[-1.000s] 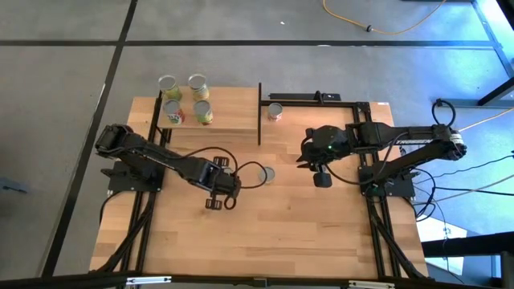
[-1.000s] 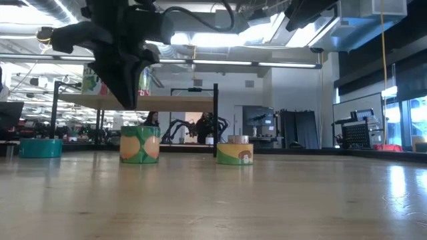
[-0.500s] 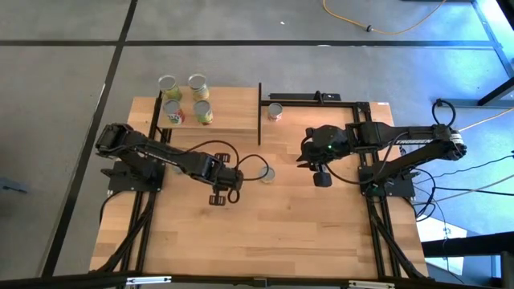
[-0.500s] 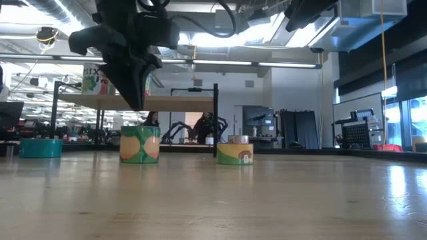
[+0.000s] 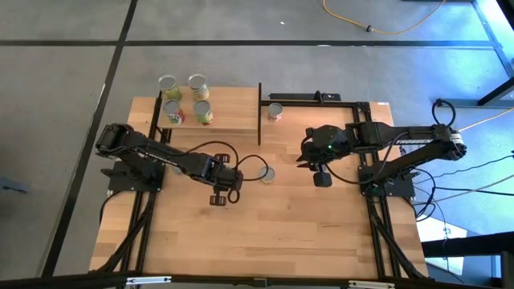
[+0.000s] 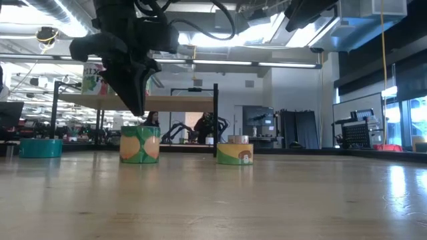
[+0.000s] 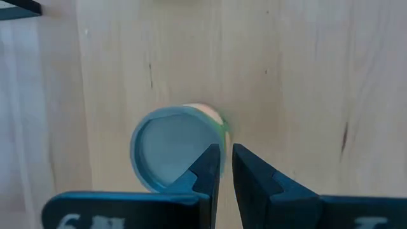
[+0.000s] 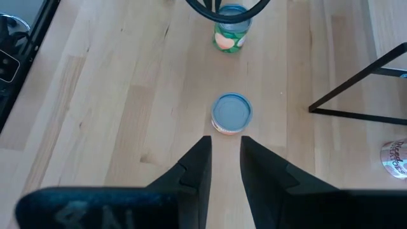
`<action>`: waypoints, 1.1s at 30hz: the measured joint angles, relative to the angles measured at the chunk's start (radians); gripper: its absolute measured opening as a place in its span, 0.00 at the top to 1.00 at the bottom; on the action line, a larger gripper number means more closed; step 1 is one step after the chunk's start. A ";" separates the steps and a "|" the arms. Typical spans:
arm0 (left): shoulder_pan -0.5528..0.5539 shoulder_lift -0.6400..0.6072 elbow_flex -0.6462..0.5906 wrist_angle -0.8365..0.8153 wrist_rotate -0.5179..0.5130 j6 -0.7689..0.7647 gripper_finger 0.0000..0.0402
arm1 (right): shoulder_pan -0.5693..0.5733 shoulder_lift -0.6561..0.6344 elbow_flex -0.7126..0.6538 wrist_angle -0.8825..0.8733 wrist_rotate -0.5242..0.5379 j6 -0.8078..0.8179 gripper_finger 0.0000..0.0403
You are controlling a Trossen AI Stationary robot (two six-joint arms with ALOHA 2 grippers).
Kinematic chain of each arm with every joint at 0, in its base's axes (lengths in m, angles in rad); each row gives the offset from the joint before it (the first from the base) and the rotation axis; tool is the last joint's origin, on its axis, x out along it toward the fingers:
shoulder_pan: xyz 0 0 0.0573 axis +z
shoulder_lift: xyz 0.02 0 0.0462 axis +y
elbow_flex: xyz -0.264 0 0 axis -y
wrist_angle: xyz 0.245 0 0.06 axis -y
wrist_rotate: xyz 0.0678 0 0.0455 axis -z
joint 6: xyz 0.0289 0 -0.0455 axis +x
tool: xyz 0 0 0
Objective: Pick and place cans onto a shelf
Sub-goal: Put the canned peaches on the shelf
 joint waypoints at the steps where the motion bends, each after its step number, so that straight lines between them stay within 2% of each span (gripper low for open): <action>1: 0.000 0.000 0.000 0.000 0.003 0.000 0.91 | 0.000 0.000 0.000 0.000 0.000 0.000 0.79; 27: 0.000 0.083 -0.002 0.017 0.002 0.004 0.91 | 0.000 0.000 0.000 -0.003 0.000 0.000 0.79; 33: 0.000 0.063 0.003 0.032 -0.003 0.004 0.91 | 0.000 0.000 0.000 -0.003 0.000 0.002 0.79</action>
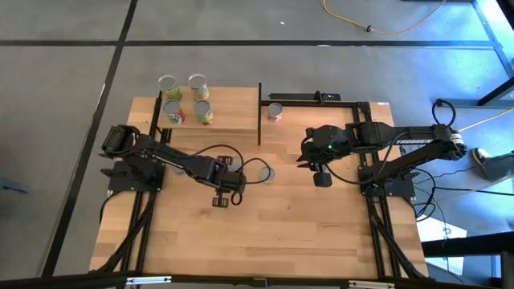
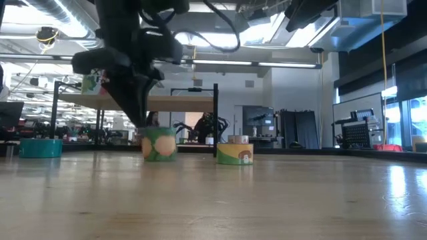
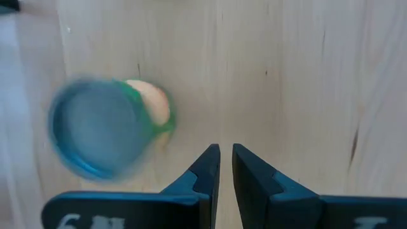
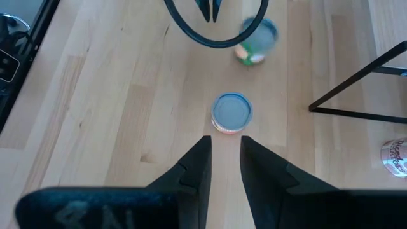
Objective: Pick and place cans onto a shelf
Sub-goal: Put the canned peaches on the shelf
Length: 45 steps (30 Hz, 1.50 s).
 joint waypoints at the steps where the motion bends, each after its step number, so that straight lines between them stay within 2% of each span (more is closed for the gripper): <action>1: 0.000 0.000 0.005 0.004 -0.001 0.000 0.91 | 0.000 0.000 0.000 0.000 0.000 0.000 0.79; 8: 0.006 -0.006 0.030 -0.005 -0.013 0.034 0.91 | 0.000 0.000 0.000 0.002 0.000 0.001 0.79; 12: 0.030 -0.007 0.051 0.002 -0.087 0.075 0.91 | 0.000 0.000 0.000 0.004 0.000 0.001 0.79; 15: 0.071 -0.007 0.051 0.003 -0.133 0.049 0.91 | -0.001 0.000 0.000 0.004 0.001 0.001 0.79; 22: 0.172 -0.007 0.051 0.016 -0.041 -0.048 0.93 | -0.002 0.000 0.000 0.004 0.001 0.001 0.79; 26: 0.182 -0.007 0.051 0.019 -0.002 -0.044 0.99 | -0.002 0.000 0.000 0.004 0.001 0.001 0.79; 30: 0.181 -0.007 0.051 0.065 0.090 -0.033 0.97 | -0.002 0.000 0.000 0.004 0.001 0.005 0.79; 35: 0.174 -0.007 0.051 0.144 0.097 -0.031 0.94 | -0.002 0.000 0.000 0.004 0.010 0.007 0.79; 41: 0.198 0.001 0.051 0.140 0.096 -0.034 0.87 | -0.002 0.000 0.000 0.003 0.019 0.007 0.79; 45: 0.217 0.001 0.051 0.148 0.057 -0.040 0.84 | -0.002 0.000 0.000 0.004 0.019 0.007 0.79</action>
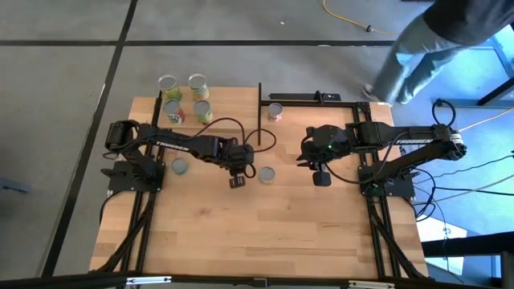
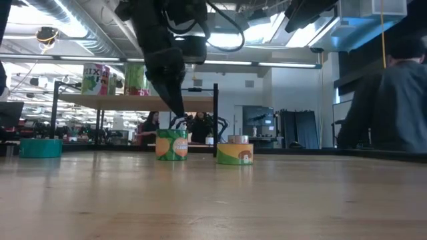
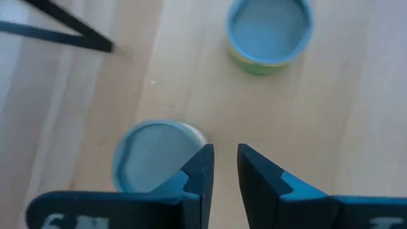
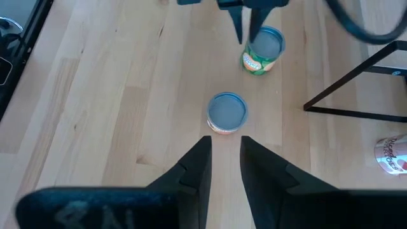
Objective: Pick and place cans onto a shelf
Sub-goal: Put the canned peaches on the shelf
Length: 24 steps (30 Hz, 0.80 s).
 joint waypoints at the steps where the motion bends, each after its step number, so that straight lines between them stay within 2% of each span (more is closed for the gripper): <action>1: 0.006 0.000 0.000 0.000 -0.007 -0.009 0.84 | 0.000 0.000 0.000 0.000 0.000 0.000 0.79; 9: 0.033 0.000 0.000 -0.003 -0.010 -0.123 0.83 | 0.000 0.000 0.000 0.000 0.000 0.000 0.79; 24: 0.033 0.049 -0.031 0.056 0.013 -0.082 0.83 | 0.000 0.000 0.000 -0.002 0.007 -0.001 0.79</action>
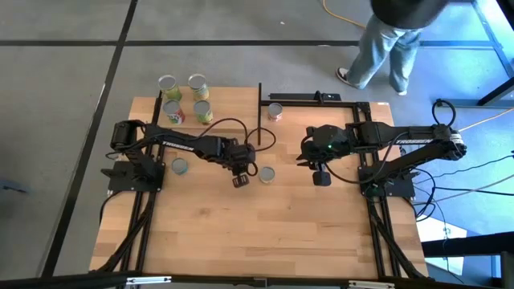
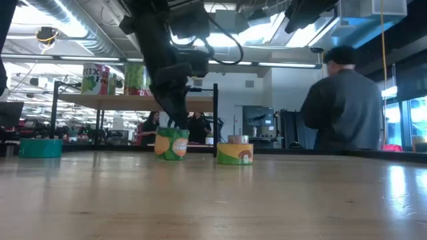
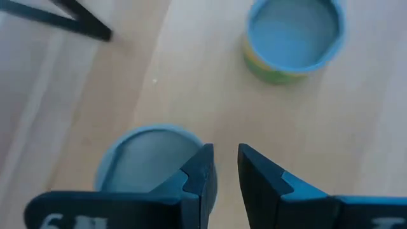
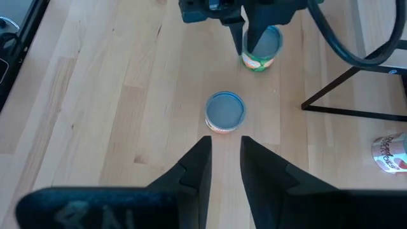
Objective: Pick and place cans onto a shelf
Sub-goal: Put the canned peaches on the shelf
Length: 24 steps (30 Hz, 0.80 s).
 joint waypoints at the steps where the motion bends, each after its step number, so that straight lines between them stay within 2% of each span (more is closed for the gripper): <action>1: 0.000 0.000 0.000 0.000 0.001 0.011 0.83 | 0.000 0.000 0.000 0.000 0.000 0.000 0.79; 8: 0.000 0.045 0.000 -0.006 0.004 0.009 0.83 | 0.000 0.000 0.000 -0.005 0.006 0.000 0.79; 13: 0.000 0.038 -0.001 0.034 0.090 0.010 0.83 | 0.000 0.000 0.000 -0.008 0.009 0.001 0.79; 17: 0.000 0.011 0.035 0.009 0.100 0.009 0.83 | -0.010 0.000 0.000 -0.007 0.019 0.002 0.79; 20: -0.004 -0.012 0.077 -0.017 0.066 0.010 0.83 | -0.024 0.000 0.000 -0.006 0.019 0.003 0.79; 24: -0.001 -0.043 0.163 -0.193 -0.053 0.007 0.83 | -0.037 0.000 0.000 0.003 0.001 0.030 0.79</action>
